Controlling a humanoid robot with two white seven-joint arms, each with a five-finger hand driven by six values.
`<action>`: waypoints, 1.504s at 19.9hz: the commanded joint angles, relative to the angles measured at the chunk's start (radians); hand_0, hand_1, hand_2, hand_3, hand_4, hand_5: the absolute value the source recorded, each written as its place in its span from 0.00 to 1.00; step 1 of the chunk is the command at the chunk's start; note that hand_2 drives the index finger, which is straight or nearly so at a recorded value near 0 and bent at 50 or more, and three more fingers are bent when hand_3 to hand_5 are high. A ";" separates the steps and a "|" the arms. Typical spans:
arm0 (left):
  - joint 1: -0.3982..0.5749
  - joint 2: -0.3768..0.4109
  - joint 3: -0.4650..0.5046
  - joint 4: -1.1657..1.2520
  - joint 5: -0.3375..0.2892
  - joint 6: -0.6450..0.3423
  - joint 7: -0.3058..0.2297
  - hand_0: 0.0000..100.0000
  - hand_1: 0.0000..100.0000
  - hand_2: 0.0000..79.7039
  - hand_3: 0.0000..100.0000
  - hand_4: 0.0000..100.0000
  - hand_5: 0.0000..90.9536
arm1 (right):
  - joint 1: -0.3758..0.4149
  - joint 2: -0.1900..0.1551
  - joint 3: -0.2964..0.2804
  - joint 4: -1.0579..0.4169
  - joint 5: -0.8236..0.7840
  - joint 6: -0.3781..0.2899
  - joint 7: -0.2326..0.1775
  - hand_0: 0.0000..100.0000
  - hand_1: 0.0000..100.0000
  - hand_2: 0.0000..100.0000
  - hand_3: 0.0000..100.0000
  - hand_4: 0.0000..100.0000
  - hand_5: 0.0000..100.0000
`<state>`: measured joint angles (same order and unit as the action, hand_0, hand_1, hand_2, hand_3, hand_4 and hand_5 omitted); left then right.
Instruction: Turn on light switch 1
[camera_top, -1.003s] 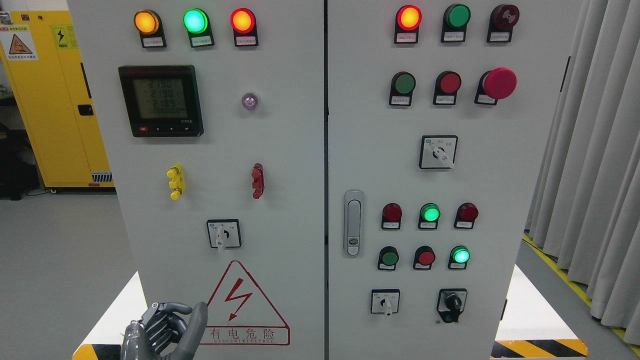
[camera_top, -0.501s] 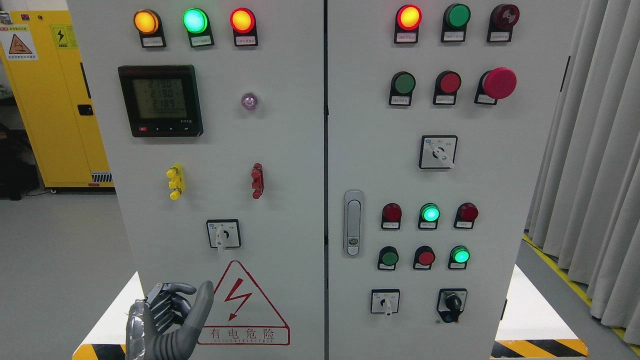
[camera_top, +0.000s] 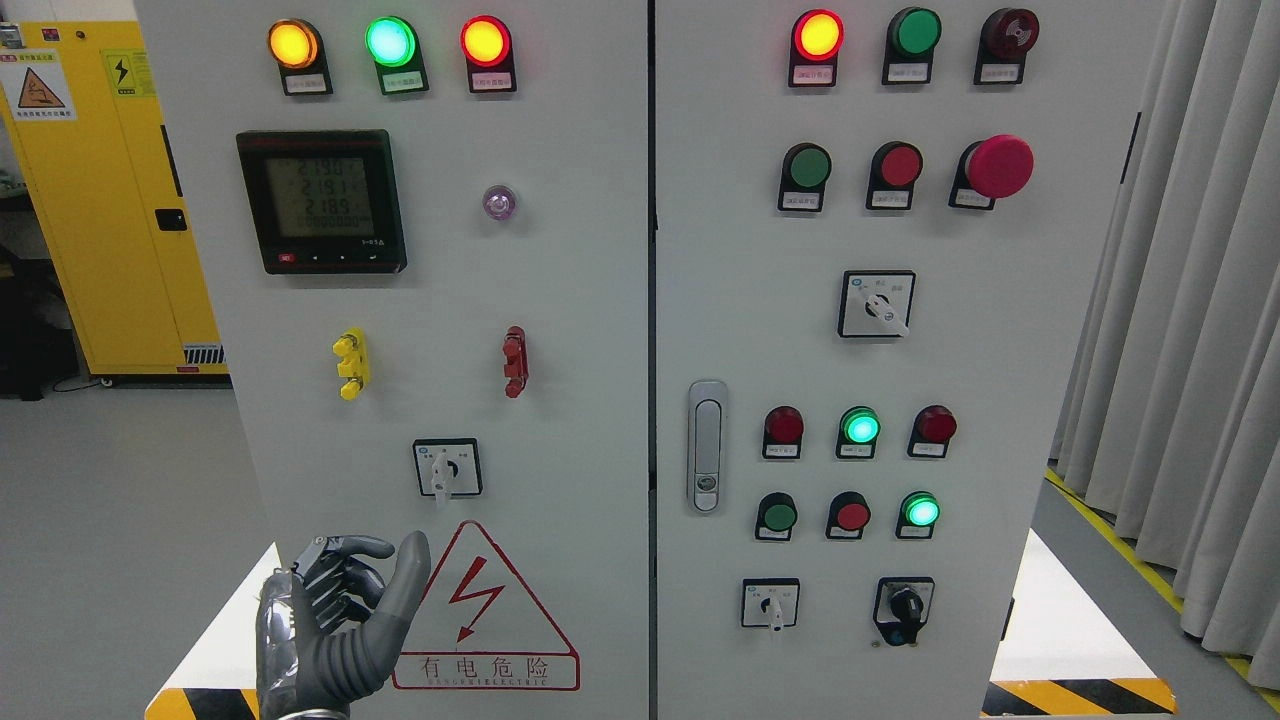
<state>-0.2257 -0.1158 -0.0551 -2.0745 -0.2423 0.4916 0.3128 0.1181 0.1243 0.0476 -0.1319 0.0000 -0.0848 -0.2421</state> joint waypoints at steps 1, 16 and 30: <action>-0.035 -0.012 -0.003 0.034 -0.020 0.012 0.008 0.21 0.66 0.71 0.90 0.87 0.93 | 0.000 0.000 0.000 0.000 -0.029 0.000 0.001 0.00 0.50 0.04 0.00 0.00 0.00; -0.092 -0.024 -0.026 0.077 -0.023 0.042 0.040 0.18 0.67 0.70 0.91 0.87 0.93 | 0.000 0.000 0.000 0.000 -0.029 0.000 0.001 0.00 0.50 0.04 0.00 0.00 0.00; -0.142 -0.030 -0.032 0.099 -0.040 0.090 0.054 0.17 0.68 0.70 0.91 0.87 0.94 | 0.000 0.000 0.000 0.000 -0.029 0.000 0.001 0.00 0.50 0.04 0.00 0.00 0.00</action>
<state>-0.3518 -0.1388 -0.0799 -1.9975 -0.2801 0.5786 0.3648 0.1182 0.1243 0.0476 -0.1319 0.0000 -0.0848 -0.2413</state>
